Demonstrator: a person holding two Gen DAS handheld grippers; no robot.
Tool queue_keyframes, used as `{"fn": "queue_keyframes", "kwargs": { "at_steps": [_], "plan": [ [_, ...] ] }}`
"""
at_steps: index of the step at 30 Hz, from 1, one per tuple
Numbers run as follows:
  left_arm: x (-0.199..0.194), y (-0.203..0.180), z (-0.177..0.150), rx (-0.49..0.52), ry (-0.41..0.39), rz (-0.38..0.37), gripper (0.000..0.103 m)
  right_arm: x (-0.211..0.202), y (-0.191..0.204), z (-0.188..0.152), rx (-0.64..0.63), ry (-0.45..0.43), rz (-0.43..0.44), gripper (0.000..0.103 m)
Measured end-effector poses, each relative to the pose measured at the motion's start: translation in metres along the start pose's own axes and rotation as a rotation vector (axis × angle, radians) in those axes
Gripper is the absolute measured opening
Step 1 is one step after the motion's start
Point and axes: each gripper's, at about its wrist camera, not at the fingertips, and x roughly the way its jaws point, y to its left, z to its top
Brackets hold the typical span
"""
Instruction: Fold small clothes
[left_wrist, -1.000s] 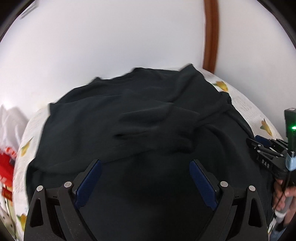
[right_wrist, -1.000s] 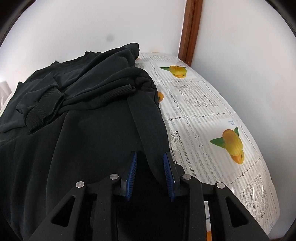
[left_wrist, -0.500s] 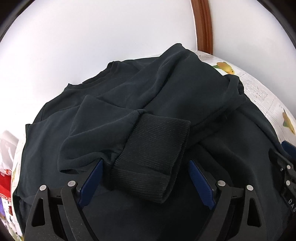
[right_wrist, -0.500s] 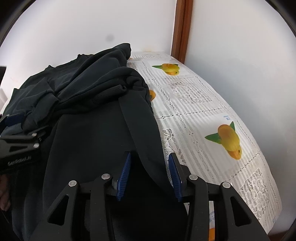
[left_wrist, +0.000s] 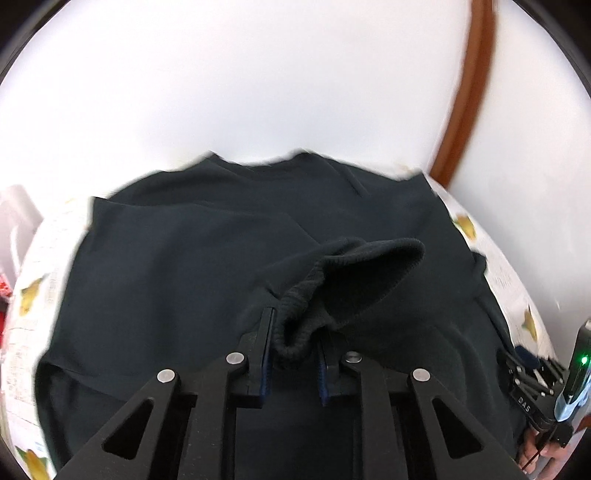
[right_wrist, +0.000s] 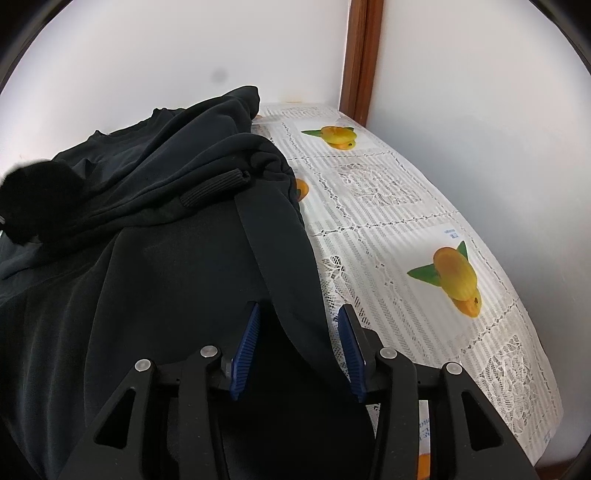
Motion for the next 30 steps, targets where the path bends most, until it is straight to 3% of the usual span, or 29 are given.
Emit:
{"fn": "queue_keyframes", "kwargs": {
  "at_steps": [8,11,15,17,18,24,30],
  "plan": [
    [-0.010,0.088,0.016,-0.183,-0.056,-0.011,0.016,0.000,0.002,0.000,-0.010,-0.001,-0.018,0.045],
    [-0.003,0.120,0.008,-0.249,-0.023,0.005,0.016,0.000,0.003,0.000,-0.009,0.000,-0.021,0.046],
    [0.013,0.152,-0.012,-0.325,0.060,-0.036,0.021,0.000,0.003,0.001,-0.011,0.000,-0.024,0.048],
    [0.015,0.162,-0.023,-0.338,0.075,-0.004,0.035,0.000,0.002,0.001,-0.013,-0.001,-0.029,0.048],
    [0.013,0.165,-0.027,-0.333,0.075,0.020,0.036,0.000,0.002,0.001,-0.015,-0.001,-0.031,0.048],
    [0.018,0.185,-0.029,-0.326,0.071,-0.011,0.037,0.001,0.002,0.001,-0.014,0.000,-0.034,0.049],
    [0.043,0.172,-0.016,-0.278,0.063,-0.012,0.036,0.001,0.000,0.001,-0.012,0.001,-0.035,0.050]
  ]
}}
